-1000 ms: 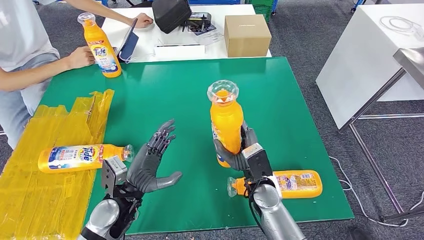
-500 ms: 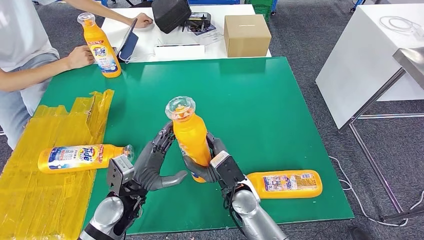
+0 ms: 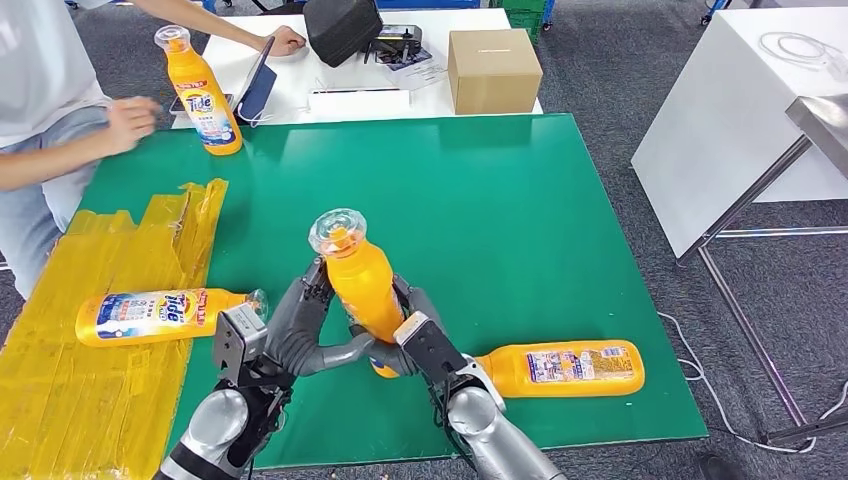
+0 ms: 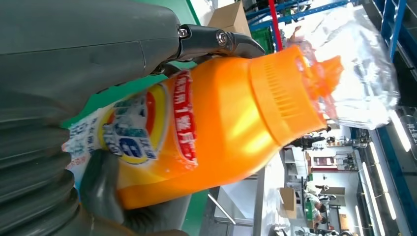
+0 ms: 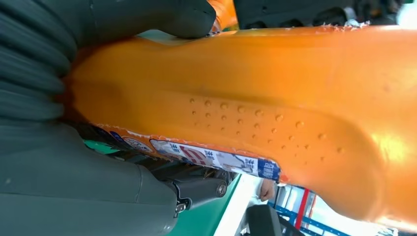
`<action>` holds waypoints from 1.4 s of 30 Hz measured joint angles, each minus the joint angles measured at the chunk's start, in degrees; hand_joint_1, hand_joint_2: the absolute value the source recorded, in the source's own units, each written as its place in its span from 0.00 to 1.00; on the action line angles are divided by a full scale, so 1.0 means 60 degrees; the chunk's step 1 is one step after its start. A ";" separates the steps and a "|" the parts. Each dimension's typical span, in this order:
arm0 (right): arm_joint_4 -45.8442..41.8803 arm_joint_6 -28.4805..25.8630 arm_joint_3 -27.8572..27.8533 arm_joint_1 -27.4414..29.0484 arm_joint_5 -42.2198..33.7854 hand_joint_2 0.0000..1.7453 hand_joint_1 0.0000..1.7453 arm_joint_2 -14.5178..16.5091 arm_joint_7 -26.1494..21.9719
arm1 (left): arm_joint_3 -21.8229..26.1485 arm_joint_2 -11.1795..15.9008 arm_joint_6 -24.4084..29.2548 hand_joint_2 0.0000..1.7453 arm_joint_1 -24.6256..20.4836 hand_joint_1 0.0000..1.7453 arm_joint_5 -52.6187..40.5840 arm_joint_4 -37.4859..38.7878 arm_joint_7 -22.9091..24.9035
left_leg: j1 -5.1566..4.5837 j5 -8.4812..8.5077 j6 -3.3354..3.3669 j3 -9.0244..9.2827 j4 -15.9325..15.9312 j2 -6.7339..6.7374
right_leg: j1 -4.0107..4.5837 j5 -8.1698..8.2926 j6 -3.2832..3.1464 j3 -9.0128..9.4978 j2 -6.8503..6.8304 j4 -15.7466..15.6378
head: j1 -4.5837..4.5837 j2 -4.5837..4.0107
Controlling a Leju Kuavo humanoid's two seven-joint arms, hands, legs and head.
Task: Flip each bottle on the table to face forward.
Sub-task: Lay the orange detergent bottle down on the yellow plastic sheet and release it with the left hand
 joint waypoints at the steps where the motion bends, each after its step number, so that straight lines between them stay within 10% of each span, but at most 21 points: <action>1: 0.0093 -0.0012 0.0050 -0.0012 0.0033 1.00 1.00 0.0014 0.0014 | 0.0000 0.0000 0.0002 1.00 -0.0027 0.00 0.0020 0.0016 0.0001 | 0.0000 0.0000 0.0000 0.0000 0.0000 0.0000 | 0.0000 0.0000 0.0000 0.0000 0.0000 0.0000 | 0.0000 0.0000; 9: 0.0828 -0.0277 0.0355 -0.0070 0.0271 1.00 1.00 0.0169 -0.0062 | 0.0003 0.0000 0.0070 1.00 -0.0113 0.00 0.0094 0.0153 0.0001 | 0.0000 0.0000 0.0000 -0.0001 0.0000 0.0000 | 0.0000 0.0000 0.0000 -0.0001 0.0000 0.0000 | -0.0001 0.0000; 13: 0.0921 -0.0584 0.0444 -0.0075 0.0549 1.00 1.00 0.0179 -0.0104 | -0.0013 0.0000 0.0225 1.00 -0.0165 0.97 -0.0117 0.0240 -0.0001 | 0.0000 0.0000 0.0000 -0.0001 0.0000 0.0001 | 0.0000 0.0000 0.0000 -0.0001 0.0000 0.0000 | 0.0000 0.0000; 14: 0.0925 -0.0627 0.0465 -0.0075 0.0599 1.00 1.00 0.0179 -0.0104 | -0.0019 0.0000 0.0268 1.00 -0.0183 1.00 -0.0175 0.0266 -0.0006 | 0.0000 0.0000 0.0000 -0.0001 0.0000 0.0001 | 0.0000 0.0000 0.0000 -0.0001 0.0000 0.0000 | 0.0000 0.0000; 21: 0.0927 -0.0877 0.0519 -0.0073 0.0836 1.00 1.00 0.0179 -0.0101 | -0.0117 -0.0004 0.0497 1.00 -0.0242 0.95 -0.0574 0.0403 -0.0021 | 0.0000 0.0000 0.0000 -0.0001 0.0000 0.0002 | 0.0000 0.0000 0.0000 -0.0001 0.0001 0.0000 | 0.0000 0.0000; 26: 0.0926 -0.1004 0.0546 -0.0065 0.0913 1.00 1.00 0.0179 -0.0101 | -0.0143 -0.0004 0.0536 1.00 -0.0270 0.00 -0.0702 0.0476 -0.0016 | 0.0000 0.0000 0.0000 -0.0001 0.0000 0.0001 | 0.0000 0.0000 0.0000 -0.0001 0.0000 0.0000 | -0.0002 0.0000; 42: 0.0745 -0.1271 0.0549 -0.0062 0.1134 1.00 1.00 0.0179 -0.0087 | -0.0153 -0.0004 0.0652 1.00 -0.0325 0.00 -0.0926 0.0660 0.0030 | 0.0000 0.0000 0.0000 -0.0001 0.0000 0.0002 | 0.0000 0.0000 0.0000 -0.0002 0.0001 0.0000 | -0.0001 0.0000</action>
